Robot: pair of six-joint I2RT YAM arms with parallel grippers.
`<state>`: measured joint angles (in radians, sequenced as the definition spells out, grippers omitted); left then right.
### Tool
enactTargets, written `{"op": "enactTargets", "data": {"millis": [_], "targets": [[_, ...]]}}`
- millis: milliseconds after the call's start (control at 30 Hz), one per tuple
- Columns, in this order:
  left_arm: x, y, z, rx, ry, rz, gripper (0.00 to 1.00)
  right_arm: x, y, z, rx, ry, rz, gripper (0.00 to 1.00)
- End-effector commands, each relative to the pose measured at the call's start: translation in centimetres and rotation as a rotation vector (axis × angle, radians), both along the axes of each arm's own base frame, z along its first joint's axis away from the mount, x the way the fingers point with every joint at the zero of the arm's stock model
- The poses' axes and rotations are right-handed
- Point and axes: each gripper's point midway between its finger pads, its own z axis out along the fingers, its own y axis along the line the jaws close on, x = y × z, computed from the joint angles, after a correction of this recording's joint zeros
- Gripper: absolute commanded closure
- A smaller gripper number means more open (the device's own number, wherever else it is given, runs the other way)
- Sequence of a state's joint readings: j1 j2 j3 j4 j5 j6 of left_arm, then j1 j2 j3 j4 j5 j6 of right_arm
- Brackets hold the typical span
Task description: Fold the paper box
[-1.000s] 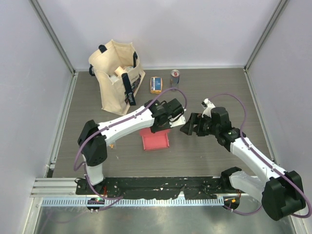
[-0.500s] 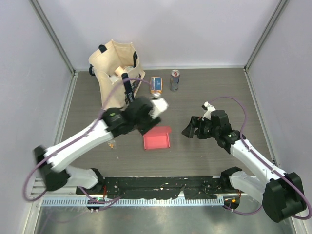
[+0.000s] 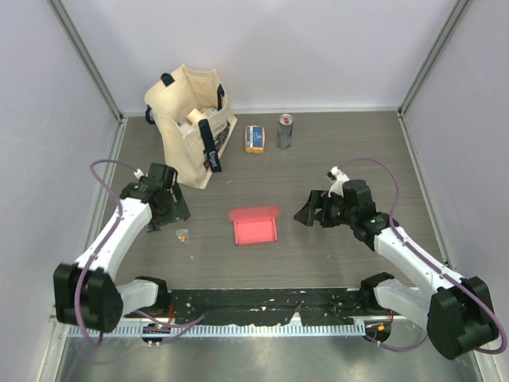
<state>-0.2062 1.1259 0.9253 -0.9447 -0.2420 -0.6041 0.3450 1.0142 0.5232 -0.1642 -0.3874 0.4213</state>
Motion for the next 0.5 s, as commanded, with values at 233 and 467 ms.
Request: {"op": "enactTargets", "data": {"millis": [233,467], "targets": [[-1.3,-3.4,-8.3,-0.260,0.126,0.233,0.41,-0.2,-0.1,1.7,0.041,-0.085,-0.009,0.15],[-0.4,-2.6,-9.4,-0.205,0.097,0.255,0.41,-0.3,0.3,0.9,0.045,-0.050,0.010,0.15]]}}
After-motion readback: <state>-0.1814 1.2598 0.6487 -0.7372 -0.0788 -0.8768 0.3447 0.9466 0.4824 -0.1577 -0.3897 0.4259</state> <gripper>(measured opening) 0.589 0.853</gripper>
